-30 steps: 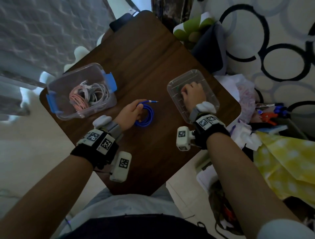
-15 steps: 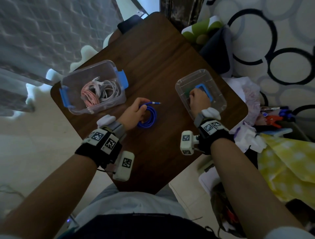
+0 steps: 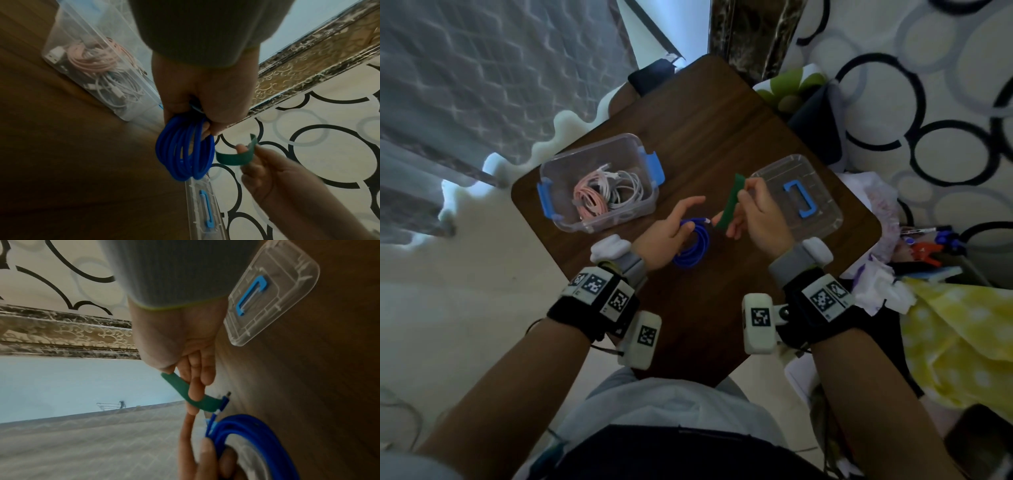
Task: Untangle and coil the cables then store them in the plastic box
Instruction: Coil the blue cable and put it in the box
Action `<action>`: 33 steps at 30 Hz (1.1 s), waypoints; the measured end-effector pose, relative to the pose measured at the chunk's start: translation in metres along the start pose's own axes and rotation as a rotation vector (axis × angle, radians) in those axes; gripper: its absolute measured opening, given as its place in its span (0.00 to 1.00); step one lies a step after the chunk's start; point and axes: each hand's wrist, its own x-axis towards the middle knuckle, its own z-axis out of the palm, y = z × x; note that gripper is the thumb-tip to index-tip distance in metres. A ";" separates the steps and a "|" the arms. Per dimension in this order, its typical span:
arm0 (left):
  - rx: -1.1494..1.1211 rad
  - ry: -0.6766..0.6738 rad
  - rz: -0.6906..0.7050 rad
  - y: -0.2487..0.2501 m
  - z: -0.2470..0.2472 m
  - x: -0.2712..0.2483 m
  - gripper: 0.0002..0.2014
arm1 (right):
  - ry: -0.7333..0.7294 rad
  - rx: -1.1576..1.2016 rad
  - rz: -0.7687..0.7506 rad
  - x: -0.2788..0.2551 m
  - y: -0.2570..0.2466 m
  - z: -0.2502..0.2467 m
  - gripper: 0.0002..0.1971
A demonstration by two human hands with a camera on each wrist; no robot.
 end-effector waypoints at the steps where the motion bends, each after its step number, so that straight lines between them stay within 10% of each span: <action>1: 0.013 0.011 0.001 -0.003 0.001 -0.002 0.18 | -0.042 0.004 0.017 -0.003 -0.004 0.001 0.05; 7: -0.319 -0.041 -0.064 -0.010 0.014 -0.010 0.16 | -0.299 0.150 0.238 -0.015 -0.015 0.011 0.10; 14: -0.535 -0.066 -0.070 -0.008 0.026 -0.021 0.12 | -0.293 0.324 0.124 -0.018 -0.001 0.008 0.10; 20: -0.423 0.117 -0.179 -0.022 0.022 -0.025 0.10 | -0.332 -0.026 0.065 -0.018 0.001 0.014 0.03; 28: -0.501 0.022 -0.237 -0.015 0.032 -0.025 0.09 | -0.409 -0.077 0.071 -0.023 0.008 0.021 0.17; 33: -0.687 0.007 -0.268 -0.007 0.034 -0.026 0.12 | -0.278 -0.292 -0.167 -0.029 0.020 0.022 0.08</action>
